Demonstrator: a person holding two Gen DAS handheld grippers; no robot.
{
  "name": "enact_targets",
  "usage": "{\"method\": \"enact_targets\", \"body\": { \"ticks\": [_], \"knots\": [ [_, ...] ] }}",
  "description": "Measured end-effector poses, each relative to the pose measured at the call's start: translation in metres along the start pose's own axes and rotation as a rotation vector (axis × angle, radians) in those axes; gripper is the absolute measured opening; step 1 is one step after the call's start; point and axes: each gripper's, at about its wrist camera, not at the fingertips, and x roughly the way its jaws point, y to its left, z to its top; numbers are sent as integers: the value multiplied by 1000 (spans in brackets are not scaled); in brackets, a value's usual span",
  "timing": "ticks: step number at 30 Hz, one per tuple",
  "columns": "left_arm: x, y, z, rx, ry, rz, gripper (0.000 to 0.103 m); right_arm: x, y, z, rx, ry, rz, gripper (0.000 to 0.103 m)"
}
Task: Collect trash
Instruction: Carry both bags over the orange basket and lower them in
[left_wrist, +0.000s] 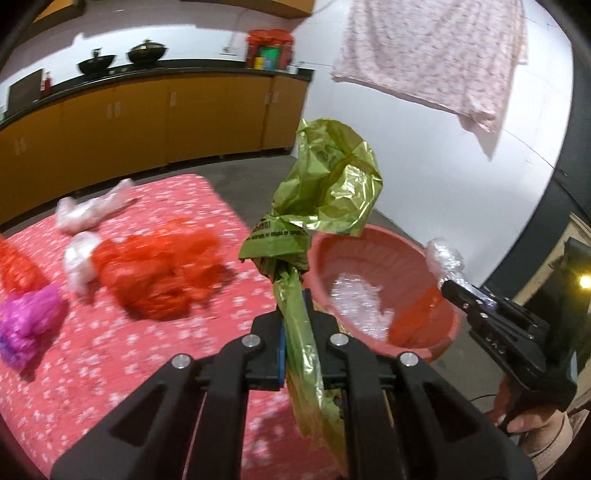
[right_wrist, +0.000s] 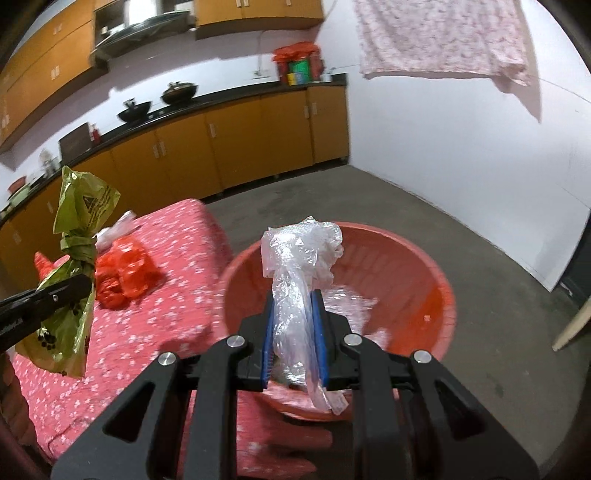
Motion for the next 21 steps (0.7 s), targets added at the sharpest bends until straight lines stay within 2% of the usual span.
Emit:
{"method": "enact_targets", "body": {
  "ticks": [7, 21],
  "knots": [
    [28, -37, 7, 56, 28, -53, 9, 2, -21, 4, 33, -14, -34, 19],
    [83, -61, 18, 95, 74, -115, 9, 15, -42, 9, 72, -29, -24, 19]
  ]
}}
